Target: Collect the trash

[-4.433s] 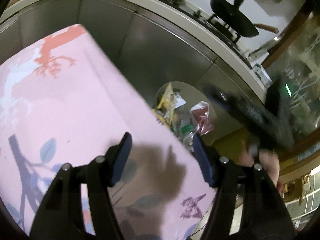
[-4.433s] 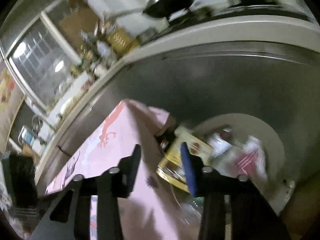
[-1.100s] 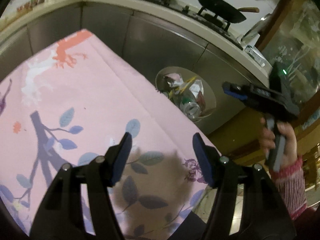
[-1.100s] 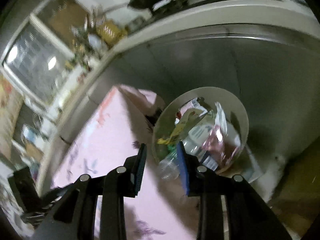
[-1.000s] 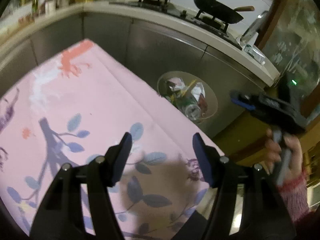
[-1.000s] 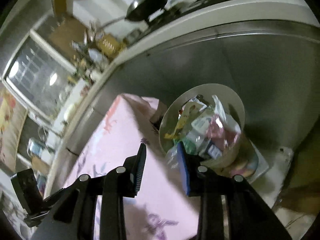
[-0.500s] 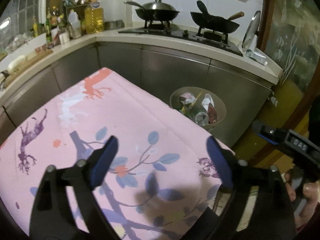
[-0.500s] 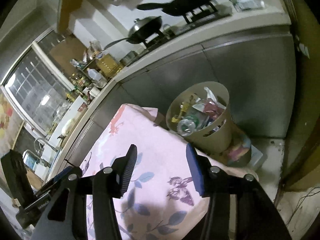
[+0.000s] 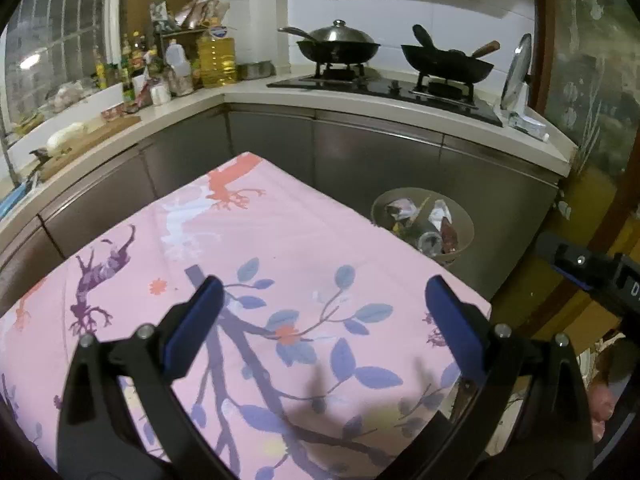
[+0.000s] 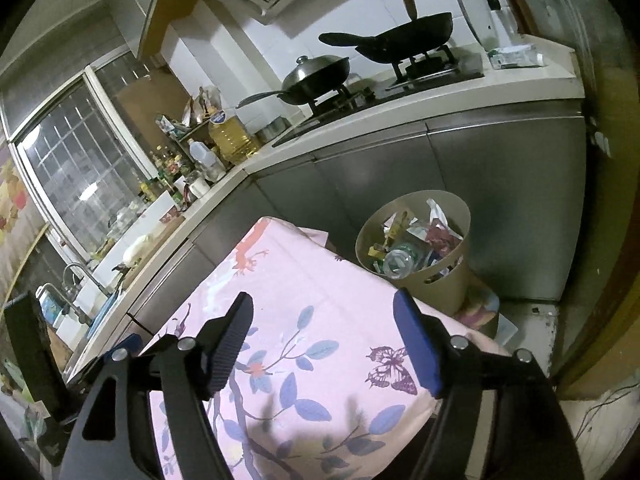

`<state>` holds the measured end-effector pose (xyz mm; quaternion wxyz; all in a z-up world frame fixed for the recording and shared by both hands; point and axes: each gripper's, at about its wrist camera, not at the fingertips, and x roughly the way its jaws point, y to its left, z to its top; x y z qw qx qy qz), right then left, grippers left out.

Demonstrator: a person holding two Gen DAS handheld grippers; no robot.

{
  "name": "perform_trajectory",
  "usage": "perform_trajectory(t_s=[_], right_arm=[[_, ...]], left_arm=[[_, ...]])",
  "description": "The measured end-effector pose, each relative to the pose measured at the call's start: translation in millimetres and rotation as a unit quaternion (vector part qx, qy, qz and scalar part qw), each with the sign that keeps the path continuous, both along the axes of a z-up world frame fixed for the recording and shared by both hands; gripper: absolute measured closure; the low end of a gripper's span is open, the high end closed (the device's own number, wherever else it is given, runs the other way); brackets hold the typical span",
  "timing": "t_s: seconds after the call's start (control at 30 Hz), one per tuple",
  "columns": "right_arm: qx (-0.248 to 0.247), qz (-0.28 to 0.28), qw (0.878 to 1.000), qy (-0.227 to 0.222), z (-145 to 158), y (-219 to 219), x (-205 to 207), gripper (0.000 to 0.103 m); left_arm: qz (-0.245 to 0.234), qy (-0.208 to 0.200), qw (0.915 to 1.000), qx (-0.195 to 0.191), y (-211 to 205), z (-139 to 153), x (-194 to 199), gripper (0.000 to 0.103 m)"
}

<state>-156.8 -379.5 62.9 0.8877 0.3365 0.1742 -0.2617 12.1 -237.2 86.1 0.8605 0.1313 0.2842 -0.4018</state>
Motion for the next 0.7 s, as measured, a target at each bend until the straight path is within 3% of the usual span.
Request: perform_trajectory(t_s=[0.47,0.7], right_arm=[[-0.006,-0.018,1.0,-0.001,8.2,9.3,0.4,0.031],[-0.01,-0.049,0.999,-0.003,8.8,13.7,-5.3,0.023]], left_arm=[[0.024,-0.035,0.9991,-0.001,20.3,7.1,-2.0,0.006],[0.029,-0.043,0.9987,-0.002,24.8,9.3,-5.2,0.006]])
